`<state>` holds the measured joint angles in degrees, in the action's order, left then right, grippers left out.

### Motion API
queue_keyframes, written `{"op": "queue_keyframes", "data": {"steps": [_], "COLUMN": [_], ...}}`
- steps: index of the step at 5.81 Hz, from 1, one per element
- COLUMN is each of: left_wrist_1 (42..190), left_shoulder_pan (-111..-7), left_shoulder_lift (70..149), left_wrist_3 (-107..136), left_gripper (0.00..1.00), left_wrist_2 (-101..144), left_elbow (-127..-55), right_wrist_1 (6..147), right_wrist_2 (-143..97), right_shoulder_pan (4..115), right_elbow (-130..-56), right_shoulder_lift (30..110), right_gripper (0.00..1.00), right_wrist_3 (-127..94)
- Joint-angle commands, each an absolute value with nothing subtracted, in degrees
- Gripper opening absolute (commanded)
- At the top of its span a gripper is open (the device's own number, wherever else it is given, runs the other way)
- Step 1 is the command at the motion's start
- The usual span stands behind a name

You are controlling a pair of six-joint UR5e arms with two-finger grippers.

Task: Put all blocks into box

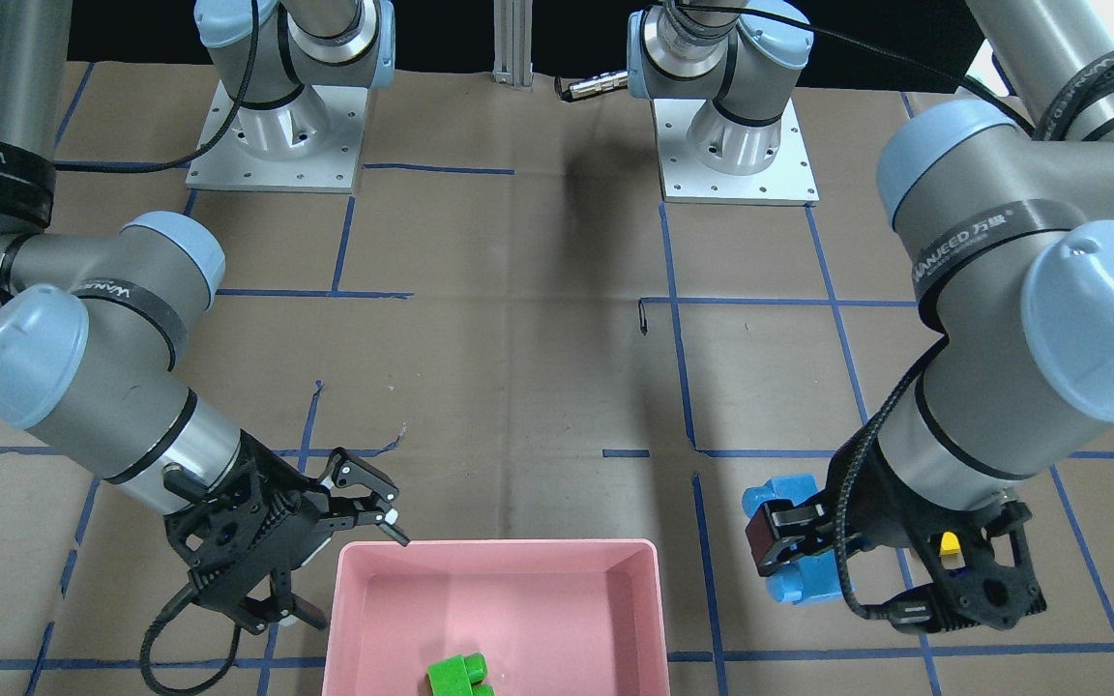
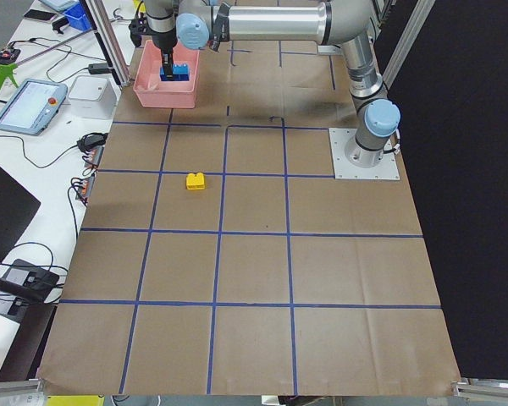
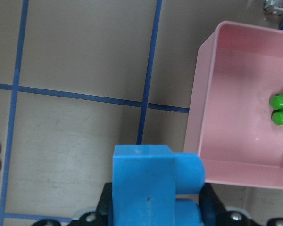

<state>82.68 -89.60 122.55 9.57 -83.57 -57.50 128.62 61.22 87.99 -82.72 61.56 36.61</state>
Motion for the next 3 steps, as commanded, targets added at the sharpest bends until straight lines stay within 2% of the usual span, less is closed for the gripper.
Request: {"op": "queue_keyframes", "data": {"steps": [1, 3], "left_wrist_1": [82.7, 81.0], "left_shoulder_pan": [-95.9, -100.0], "left_shoulder_lift": [128.5, 135.8], "left_wrist_3": [18.8, 22.9], "left_gripper": [0.19, 0.19], "left_wrist_2": [-83.8, -87.0], "left_elbow": [-49.5, -46.3], "right_wrist_1": [122.2, 116.2], "right_wrist_2": [76.7, 85.7], "right_shoulder_pan": [85.7, 84.7], "right_elbow": [-82.9, -83.4], "right_shoulder_lift": [65.6, 66.4], "right_gripper": [1.00, 1.00], "right_wrist_3": [36.2, 28.1]}}
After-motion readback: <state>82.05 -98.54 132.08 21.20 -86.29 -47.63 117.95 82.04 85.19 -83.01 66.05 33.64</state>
